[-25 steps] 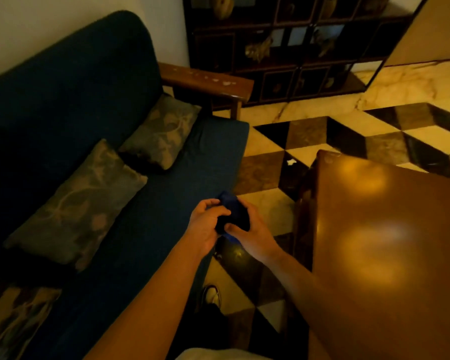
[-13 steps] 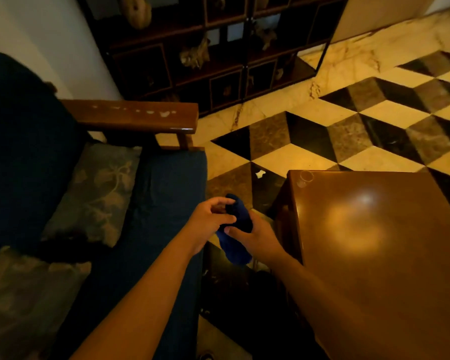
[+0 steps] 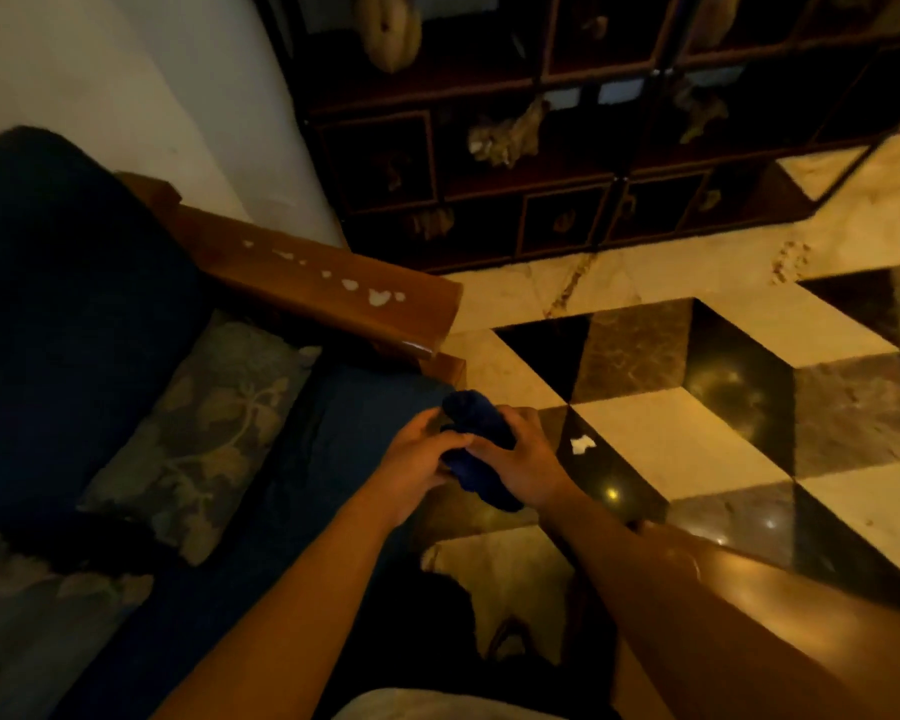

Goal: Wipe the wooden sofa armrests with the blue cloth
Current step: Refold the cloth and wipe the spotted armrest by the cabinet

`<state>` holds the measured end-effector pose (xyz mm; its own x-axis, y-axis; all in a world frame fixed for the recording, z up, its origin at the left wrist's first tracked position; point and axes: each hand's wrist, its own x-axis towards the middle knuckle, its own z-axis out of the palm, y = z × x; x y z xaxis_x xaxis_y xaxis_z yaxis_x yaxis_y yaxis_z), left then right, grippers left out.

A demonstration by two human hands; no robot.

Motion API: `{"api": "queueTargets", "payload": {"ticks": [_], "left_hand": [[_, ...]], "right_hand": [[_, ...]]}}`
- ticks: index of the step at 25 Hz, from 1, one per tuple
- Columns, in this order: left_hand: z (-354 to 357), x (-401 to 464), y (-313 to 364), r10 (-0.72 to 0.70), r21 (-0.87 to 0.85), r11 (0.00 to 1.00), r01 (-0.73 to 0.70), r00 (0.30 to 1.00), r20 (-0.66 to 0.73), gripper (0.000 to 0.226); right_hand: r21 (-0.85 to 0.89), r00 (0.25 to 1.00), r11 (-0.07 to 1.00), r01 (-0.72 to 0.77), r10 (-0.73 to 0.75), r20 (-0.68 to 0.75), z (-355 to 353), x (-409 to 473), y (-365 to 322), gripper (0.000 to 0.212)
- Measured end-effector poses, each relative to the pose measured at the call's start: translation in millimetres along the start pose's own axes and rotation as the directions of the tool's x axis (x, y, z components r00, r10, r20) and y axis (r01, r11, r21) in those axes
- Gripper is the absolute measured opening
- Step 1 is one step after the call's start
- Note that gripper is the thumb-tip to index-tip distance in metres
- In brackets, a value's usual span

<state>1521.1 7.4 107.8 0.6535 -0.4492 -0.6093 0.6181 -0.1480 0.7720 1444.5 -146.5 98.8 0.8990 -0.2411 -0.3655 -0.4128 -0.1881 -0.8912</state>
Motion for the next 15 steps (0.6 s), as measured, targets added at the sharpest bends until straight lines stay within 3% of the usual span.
{"api": "queueTargets", "payload": {"ticks": [4,8,11,15], "left_hand": [[-27,76,37,-0.035,-0.104,0.994,0.020,0.989,-0.145,0.046],[-62,162,62,-0.156,-0.238,0.966,0.098,0.959,-0.238,0.042],[-80,204,81,-0.259,-0.317,0.934,0.166,0.924,-0.280,0.033],[-104,244,98,-0.370,-0.443,0.876,0.189,0.854,-0.367,0.013]], "right_hand": [[-0.134,0.993,0.991,0.010,0.006,0.120,-3,108,-17,0.016],[-0.351,0.979,0.935,-0.046,0.111,0.169,-10,223,-34,0.049],[-0.450,0.965,0.890,-0.071,0.176,0.197,-18,291,-50,0.062],[-0.579,0.958,0.804,0.137,0.042,0.285,-20,371,-64,0.059]]}}
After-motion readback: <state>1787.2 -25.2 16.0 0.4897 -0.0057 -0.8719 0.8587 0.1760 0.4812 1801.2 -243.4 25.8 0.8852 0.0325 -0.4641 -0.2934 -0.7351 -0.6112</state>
